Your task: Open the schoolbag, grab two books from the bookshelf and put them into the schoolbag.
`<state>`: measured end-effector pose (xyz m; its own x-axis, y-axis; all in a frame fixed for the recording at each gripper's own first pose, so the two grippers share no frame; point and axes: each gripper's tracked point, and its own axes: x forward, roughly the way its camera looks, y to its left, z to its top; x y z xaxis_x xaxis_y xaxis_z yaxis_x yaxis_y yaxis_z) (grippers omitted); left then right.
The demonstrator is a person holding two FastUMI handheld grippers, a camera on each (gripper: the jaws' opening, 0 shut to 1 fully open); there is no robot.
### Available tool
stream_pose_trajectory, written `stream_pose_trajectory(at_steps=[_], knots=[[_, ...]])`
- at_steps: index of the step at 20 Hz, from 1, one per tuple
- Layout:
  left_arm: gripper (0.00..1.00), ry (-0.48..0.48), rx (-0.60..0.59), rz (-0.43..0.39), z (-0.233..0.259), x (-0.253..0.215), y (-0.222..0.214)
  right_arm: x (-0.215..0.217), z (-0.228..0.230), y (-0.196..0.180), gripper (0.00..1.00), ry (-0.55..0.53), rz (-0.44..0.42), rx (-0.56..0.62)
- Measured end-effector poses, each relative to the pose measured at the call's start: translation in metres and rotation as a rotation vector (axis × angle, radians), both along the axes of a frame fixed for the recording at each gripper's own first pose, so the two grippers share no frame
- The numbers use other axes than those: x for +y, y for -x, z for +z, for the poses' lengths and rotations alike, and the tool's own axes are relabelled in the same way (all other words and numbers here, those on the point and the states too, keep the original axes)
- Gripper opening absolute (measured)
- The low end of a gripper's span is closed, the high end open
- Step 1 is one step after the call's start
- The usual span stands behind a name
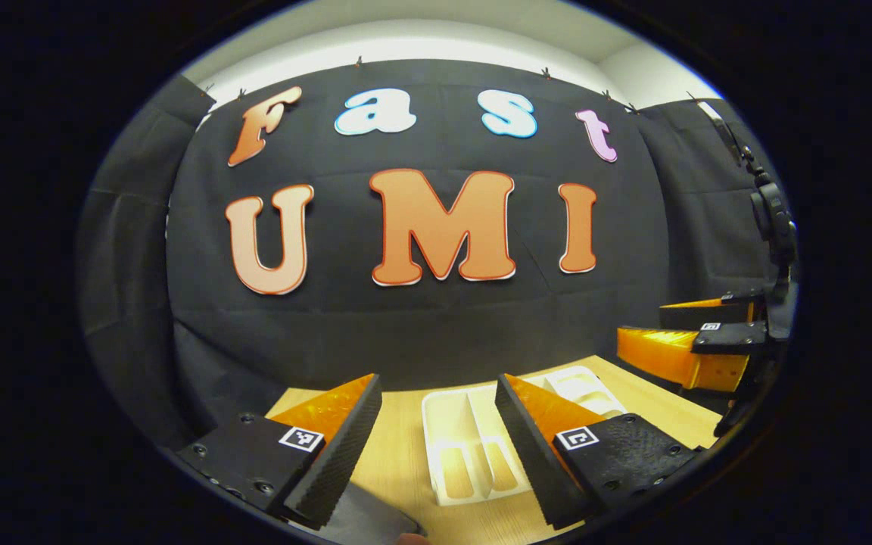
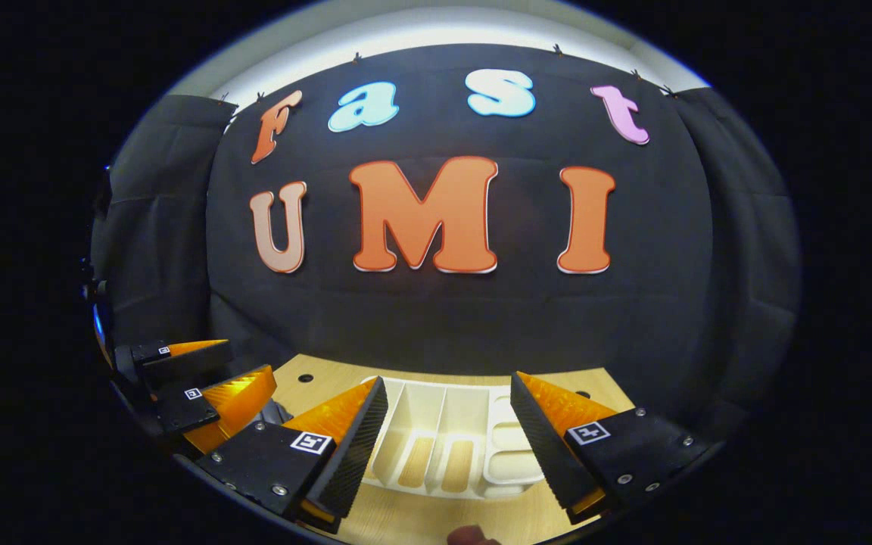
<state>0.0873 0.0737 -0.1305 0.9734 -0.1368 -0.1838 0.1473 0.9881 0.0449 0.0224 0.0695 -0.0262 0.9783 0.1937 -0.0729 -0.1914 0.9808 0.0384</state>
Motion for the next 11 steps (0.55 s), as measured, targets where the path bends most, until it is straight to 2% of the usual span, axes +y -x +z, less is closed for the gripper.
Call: stream_pose_trajectory(at_steps=[3,4,6,11], knots=[[0.96,-0.005,-0.001,0.026,0.001,0.001,0.000,-0.010,-0.003,-0.002,0.97,0.018,0.004,-0.030],[0.99,-0.014,0.001,0.032,0.000,0.003,0.001,-0.008,-0.007,-0.002,0.97,0.011,0.020,-0.023],[0.95,-0.032,0.009,0.044,-0.003,0.007,0.001,-0.006,-0.016,-0.003,0.97,0.001,0.034,0.001],[0.95,-0.062,0.042,0.049,-0.008,0.012,0.005,-0.002,-0.018,-0.004,0.97,0.006,0.048,-0.004]])
